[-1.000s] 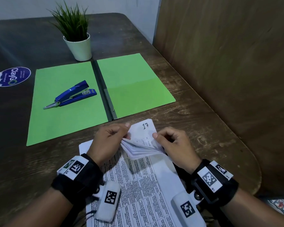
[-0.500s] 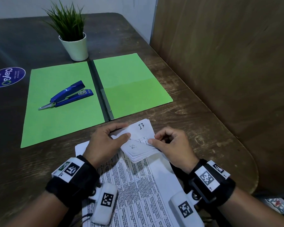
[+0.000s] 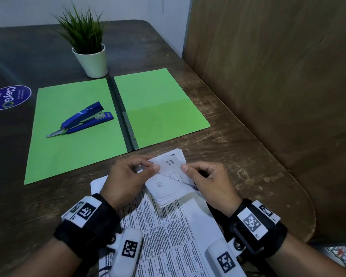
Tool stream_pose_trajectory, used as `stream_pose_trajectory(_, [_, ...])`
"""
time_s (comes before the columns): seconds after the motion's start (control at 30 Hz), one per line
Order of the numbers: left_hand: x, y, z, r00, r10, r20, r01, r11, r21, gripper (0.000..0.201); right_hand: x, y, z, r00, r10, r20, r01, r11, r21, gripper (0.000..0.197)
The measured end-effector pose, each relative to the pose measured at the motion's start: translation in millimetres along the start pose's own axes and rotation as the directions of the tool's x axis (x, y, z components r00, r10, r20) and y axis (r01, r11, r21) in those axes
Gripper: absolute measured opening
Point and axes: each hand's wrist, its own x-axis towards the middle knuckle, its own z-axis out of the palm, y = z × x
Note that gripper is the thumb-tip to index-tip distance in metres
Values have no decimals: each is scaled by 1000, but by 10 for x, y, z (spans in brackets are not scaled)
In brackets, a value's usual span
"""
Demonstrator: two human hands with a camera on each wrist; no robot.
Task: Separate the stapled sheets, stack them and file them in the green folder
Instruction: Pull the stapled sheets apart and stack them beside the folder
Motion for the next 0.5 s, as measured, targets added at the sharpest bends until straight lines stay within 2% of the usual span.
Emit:
stream_pose_trajectory(0.1, [-2,-17,-1,1000,6,-2,-6,999,34,12,10,43,-9,999,-50,21,50,998,-22,51])
stream_pose_trajectory(0.17, [-17,22,5,1000,11,13,-12,1000,16,14,17,58,-6,1000,-20,11,20,1000,-3,43])
stream_pose_trajectory(0.27, [-28,76,15,1000,-22,14,22,999,-45,31,29,72,-5,1000,21,-17,-21,1000,-21,10])
stream_pose_trajectory(0.33, [-30,74,21,999,-25,21,26,999,-36,29,32,83,3,1000,18,-24,-19,999,-33,8])
stream_pose_trajectory(0.43, [-28,51,14,1000,-12,8,12,1000,13,6,40,109,-5,999,32,-35,-34,999,-43,14])
stream_pose_trajectory(0.5, [-23,14,5,1000,10,12,-10,1000,11,26,29,93,-21,998,53,-14,-54,997,-62,15])
